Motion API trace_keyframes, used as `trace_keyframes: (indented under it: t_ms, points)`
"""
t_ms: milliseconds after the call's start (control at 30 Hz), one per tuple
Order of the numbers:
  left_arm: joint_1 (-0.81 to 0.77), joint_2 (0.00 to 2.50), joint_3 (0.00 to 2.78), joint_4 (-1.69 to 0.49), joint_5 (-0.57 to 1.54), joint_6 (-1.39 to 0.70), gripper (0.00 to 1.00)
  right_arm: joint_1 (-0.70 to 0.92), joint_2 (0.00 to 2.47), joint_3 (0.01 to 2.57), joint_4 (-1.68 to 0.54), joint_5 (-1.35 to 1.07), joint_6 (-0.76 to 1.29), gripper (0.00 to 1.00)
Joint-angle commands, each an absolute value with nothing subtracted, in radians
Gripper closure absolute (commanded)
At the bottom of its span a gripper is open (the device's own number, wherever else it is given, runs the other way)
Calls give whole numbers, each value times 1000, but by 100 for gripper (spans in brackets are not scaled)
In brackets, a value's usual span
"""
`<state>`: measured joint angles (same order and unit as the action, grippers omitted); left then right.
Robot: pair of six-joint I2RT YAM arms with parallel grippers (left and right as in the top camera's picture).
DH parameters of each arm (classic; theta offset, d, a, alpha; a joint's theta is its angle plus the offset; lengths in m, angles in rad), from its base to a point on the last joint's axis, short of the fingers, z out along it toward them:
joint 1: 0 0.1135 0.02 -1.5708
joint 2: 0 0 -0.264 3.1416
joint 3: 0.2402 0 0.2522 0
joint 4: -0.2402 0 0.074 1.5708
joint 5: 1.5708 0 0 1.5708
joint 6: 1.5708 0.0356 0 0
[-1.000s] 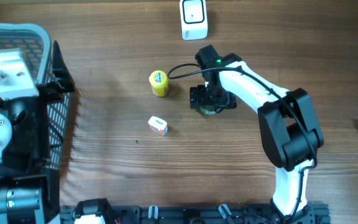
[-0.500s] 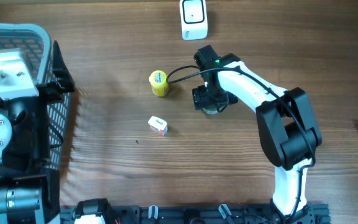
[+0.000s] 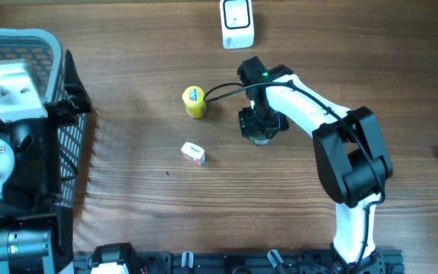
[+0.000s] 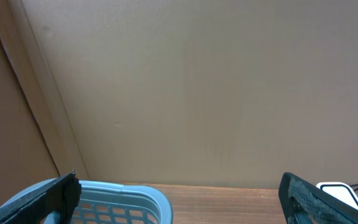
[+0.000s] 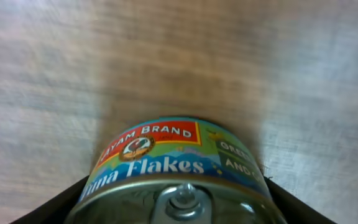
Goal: Scan the item barcode
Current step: 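Lift the tuna tin and carry it up toward the scanner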
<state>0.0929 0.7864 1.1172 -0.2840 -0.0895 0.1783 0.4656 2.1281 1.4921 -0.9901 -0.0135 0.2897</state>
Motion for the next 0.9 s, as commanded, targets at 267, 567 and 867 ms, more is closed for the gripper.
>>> trace_keyframes:
  t_ms: [267,567,867]
  points:
    - [98,818,1115,-283,-98,176,0,471,2209,1557,-1357,-347,288,36]
    - [97,818,1115,-273,-88,176,0,471,2209,1557,-1567,-649,208,36]
    - [96,818,1115,-277,-45,175,0,471,2209,1557,-1612,-901,235,36]
